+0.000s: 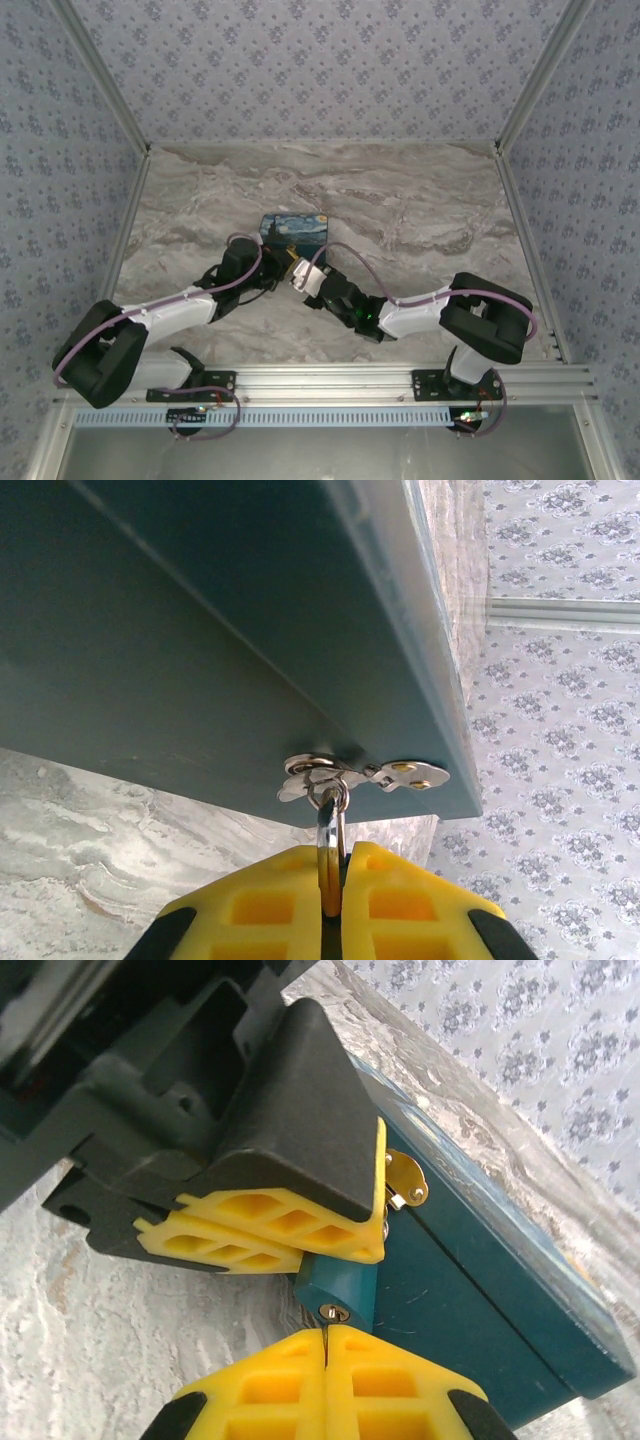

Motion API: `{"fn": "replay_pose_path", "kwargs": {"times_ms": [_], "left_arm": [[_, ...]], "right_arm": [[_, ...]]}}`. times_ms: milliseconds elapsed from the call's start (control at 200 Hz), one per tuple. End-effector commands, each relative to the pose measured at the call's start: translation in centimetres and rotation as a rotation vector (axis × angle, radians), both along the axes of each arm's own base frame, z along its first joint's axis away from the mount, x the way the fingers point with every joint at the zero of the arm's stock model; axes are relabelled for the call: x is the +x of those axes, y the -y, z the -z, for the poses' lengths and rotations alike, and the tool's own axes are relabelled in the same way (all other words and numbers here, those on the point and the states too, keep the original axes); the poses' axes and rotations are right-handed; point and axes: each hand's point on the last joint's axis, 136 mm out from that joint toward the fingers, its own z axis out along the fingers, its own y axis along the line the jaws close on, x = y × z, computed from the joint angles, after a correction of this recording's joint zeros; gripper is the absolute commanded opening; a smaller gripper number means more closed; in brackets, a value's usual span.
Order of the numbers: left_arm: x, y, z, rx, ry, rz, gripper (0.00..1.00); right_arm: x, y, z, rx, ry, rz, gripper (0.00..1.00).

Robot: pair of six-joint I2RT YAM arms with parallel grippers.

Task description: Unlock a padlock with a key

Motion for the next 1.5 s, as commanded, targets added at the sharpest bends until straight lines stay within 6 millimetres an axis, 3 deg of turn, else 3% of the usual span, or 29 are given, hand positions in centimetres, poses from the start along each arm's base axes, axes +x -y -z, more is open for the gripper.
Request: {"fn": "replay_pose_path", "kwargs": {"times_ms": [0, 400, 695, 904, 1169, 1499], "left_arm": [[0.0, 1.1, -1.1, -0.034, 0.012, 0.033, 0.00], [-0.1, 1.2, -1.2, -0.020, 0.024, 0.046, 0.00], [-0.2, 0.9, -1.6, 0.021, 0.045, 0.058, 0.29], [-0.6, 0.2, -1.8, 0.066, 0.053, 0.062, 0.38], [-0.4, -1.8, -3.1, 0.215, 0.094, 0.062, 0.50], [1.6, -6.0, -2.8, 0.327, 0.081, 0.046, 0.81]], "right_arm": [[0.7, 0.1, -1.2, 0.172, -0.080, 0.086, 0.00], [0.3, 0.4, -0.5, 0.254, -0.205, 0.094, 0.00], [0.5, 1.6, 0.7, 0.328, -0.335, 0.120, 0.00], [0.7, 2.6, 1.7, 0.342, -0.385, 0.147, 0.00], [0.8, 3.5, 2.5, 0.389, -0.462, 0.172, 0.00], [1.0, 4.6, 3.3, 0.558, -0.641, 0.232, 0.00]]}}
